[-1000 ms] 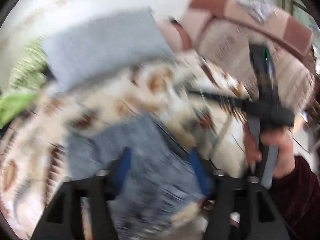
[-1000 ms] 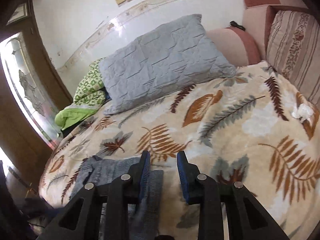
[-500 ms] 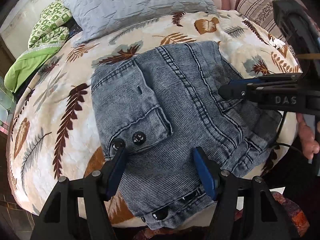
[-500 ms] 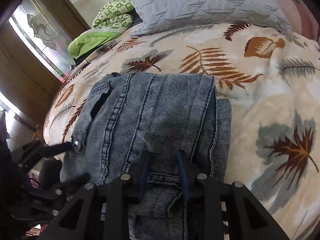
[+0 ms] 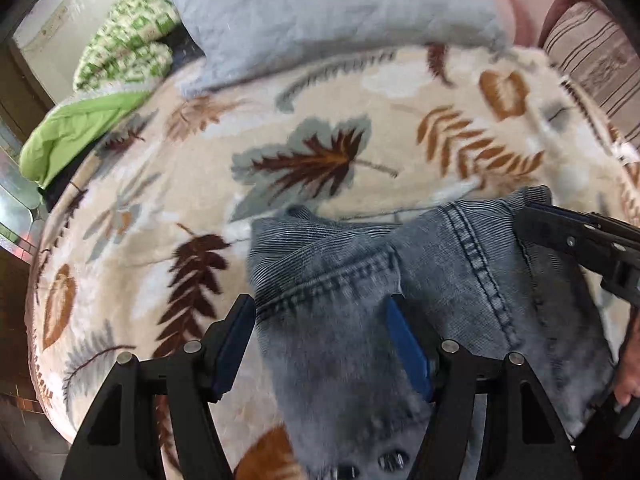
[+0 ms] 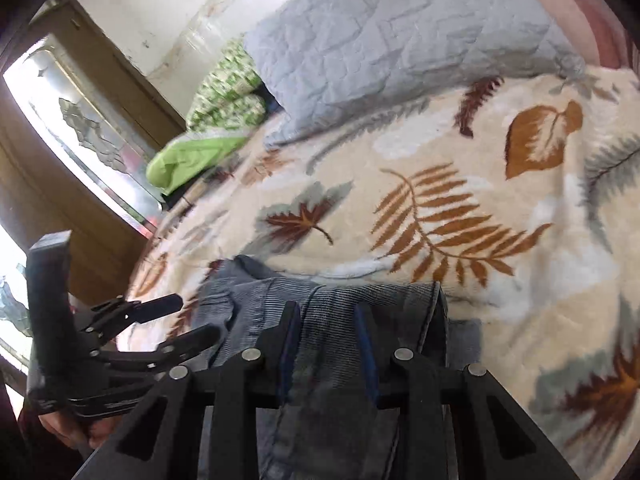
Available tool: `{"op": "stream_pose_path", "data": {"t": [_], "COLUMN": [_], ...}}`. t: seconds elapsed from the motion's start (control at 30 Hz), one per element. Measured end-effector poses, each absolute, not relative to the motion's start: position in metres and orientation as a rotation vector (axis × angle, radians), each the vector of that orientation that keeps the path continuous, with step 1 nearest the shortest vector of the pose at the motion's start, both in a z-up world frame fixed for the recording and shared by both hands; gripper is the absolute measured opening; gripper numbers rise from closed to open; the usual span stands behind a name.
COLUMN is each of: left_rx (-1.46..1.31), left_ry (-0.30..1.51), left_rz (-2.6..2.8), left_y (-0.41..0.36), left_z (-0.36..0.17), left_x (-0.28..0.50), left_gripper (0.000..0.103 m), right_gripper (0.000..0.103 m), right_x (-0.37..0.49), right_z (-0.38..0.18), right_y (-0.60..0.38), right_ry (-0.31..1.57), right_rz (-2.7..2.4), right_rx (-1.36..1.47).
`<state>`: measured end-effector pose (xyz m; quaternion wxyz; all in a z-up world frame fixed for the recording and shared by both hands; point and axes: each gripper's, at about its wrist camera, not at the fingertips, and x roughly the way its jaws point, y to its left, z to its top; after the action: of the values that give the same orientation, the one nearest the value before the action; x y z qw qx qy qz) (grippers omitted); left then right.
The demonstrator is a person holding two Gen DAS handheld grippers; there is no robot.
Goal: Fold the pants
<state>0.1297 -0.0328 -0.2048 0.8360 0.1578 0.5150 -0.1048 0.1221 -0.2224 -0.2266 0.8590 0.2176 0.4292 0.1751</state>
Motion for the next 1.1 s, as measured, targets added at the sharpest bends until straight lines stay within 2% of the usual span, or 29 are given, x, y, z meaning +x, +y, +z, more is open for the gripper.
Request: {"op": "stream_pose_path", "data": {"t": [0.03,0.07,0.13,0.47,0.57,0.7,0.87,1.0,1.1], "left_rx": [0.342,0.346,0.363,0.324,0.355,0.448,0.325,0.298,0.275], "left_ry": [1.103,1.101,1.081,1.003,1.005,0.976,0.995,0.890,0.824], "left_rz": [-0.215,-0.208,-0.195,-0.287,-0.306,-0.306,-0.311,-0.309,-0.295], "left_y": [-0.035,-0.035,-0.037,-0.015,-0.013,-0.020,-0.006,0.006,0.011], "left_z": [-0.214,-0.217,-0.215,-0.171,-0.180,-0.204,-0.187,-0.162,-0.148], "left_x": [0.133,0.134,0.132,0.059,0.033,0.016,0.025,0.013,0.001], "left_gripper": [0.070,0.071,0.071,0.071,0.071,0.071,0.071,0.072,0.083], "right_gripper": [0.034,0.043,0.046,0.046,0.046,0.047,0.047,0.054,0.059], "right_x": [0.126,0.129,0.129,0.050,0.031,0.009,-0.013,-0.028,-0.033], "right_z": [-0.232,-0.239,-0.243,-0.198,-0.202,-0.234,-0.214,-0.196,-0.189], "right_y": [-0.224,-0.230,-0.237,-0.247,-0.238,-0.216,-0.227,-0.256,-0.271], "right_ry": [0.924,0.938,0.952,0.874,0.922,1.054,0.955,0.823,0.754], "right_rz": [0.357,0.346,0.353,0.374,0.396,0.362,0.378,0.342,0.321], "right_rx": [0.467,0.511,0.563,0.444,0.407,0.308,0.326,0.414,0.496]}}
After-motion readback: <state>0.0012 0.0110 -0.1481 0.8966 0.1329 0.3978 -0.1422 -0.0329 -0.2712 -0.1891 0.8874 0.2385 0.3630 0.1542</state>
